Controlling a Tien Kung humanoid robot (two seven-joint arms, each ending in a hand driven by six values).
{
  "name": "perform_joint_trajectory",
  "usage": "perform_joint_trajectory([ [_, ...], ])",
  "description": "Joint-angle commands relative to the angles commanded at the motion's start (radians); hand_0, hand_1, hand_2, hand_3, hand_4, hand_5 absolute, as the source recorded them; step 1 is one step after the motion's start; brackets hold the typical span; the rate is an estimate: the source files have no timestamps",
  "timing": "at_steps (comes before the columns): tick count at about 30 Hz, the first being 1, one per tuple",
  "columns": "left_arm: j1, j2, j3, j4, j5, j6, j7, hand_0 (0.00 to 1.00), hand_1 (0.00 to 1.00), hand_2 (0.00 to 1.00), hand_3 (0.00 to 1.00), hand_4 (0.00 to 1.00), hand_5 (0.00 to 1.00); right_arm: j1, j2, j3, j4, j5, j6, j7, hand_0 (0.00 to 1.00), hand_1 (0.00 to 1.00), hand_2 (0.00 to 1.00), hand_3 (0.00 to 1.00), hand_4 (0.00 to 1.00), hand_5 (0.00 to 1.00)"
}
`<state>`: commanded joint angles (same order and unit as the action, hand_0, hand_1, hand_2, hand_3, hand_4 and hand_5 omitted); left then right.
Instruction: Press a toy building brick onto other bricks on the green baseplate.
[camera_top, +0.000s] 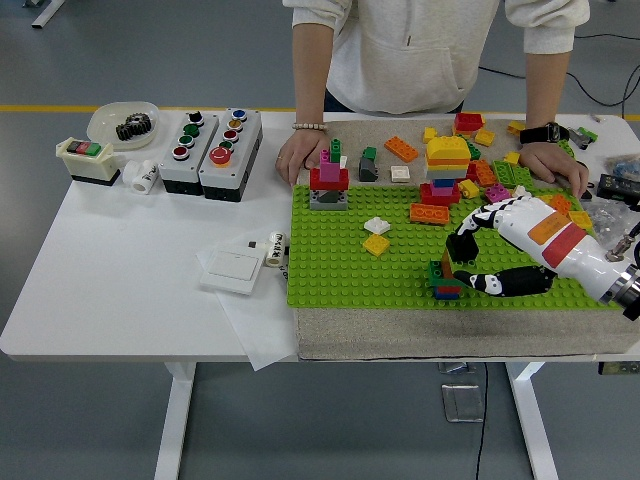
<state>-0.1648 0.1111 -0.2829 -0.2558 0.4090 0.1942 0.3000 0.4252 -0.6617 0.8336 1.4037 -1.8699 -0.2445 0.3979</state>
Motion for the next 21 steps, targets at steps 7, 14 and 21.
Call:
perform_joint_trajectory([
  [7,0.003,0.0,-0.002,0.0,0.005,-0.001,0.001,0.492,0.566,0.649,0.621,0.659,0.748,-0.011,0.007,0.008,0.002,-0.004,-0.005,-0.001,0.517,0.551,0.612,0.549,0.789,0.457],
  [14,0.004,0.0,-0.004,0.0,0.01,-0.002,0.003,0.492,0.567,0.649,0.621,0.659,0.748,-0.014,0.016,0.01,0.0,-0.006,-0.006,-0.004,0.522,0.553,0.613,0.553,0.79,0.456],
  [21,0.003,0.0,0.0,-0.001,0.004,-0.001,0.0,0.492,0.569,0.649,0.621,0.659,0.746,-0.014,0.023,0.017,-0.002,-0.01,-0.013,-0.006,0.523,0.556,0.623,0.563,0.792,0.455],
])
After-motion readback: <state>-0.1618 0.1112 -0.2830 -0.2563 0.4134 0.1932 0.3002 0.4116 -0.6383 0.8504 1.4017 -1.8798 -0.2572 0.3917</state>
